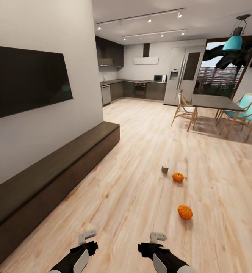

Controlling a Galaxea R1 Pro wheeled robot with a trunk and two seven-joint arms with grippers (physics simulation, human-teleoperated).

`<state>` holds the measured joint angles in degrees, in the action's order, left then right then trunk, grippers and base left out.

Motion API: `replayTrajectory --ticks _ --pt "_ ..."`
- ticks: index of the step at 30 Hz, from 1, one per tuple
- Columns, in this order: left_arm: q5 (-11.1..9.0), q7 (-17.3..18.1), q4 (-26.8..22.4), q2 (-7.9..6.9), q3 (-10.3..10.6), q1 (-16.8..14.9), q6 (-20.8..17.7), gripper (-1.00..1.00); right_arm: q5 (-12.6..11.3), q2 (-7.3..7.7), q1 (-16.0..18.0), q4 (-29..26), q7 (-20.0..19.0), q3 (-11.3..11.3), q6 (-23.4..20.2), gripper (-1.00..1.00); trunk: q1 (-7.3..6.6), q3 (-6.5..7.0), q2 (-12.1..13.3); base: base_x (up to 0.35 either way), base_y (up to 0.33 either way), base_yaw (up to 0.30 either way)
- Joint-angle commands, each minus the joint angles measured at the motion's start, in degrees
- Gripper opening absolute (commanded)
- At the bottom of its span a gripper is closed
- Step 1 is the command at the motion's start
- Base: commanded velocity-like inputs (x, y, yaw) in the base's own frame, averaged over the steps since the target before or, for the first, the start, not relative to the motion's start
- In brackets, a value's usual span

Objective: Place each of the two pumpkins and all three candles from the living room inside a cabinet in the living room (use any cabinet), then make sure every cabinet is closed, and position the cauldron so it is next to a table in the living room.

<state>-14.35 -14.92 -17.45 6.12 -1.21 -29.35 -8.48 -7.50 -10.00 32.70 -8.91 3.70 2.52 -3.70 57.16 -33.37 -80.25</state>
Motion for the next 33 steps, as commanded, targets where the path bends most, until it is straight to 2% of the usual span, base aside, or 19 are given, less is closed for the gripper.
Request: replayTrajectory --ticks 1,19,33 --pt "-0.16 -0.20 -0.13 0.03 -0.11 -0.01 -0.31 1.00 -0.57 0.00 0.00 -0.14 0.31 0.29 -0.32 1.00 0.03 -0.05 -0.02 0.322 0.000 0.288" --pt "-0.13 -0.20 -0.13 0.03 -0.11 -0.01 -0.31 1.00 -0.58 0.00 0.00 -0.14 0.28 0.29 -0.23 1.00 0.03 -0.05 -0.02 0.314 -0.003 0.288" --pt "-0.07 -0.12 -0.13 0.08 -0.05 -0.01 -0.31 1.00 -0.58 0.00 0.00 -0.18 0.26 0.29 -0.18 1.00 0.03 -0.05 -0.02 0.036 -0.006 0.288"
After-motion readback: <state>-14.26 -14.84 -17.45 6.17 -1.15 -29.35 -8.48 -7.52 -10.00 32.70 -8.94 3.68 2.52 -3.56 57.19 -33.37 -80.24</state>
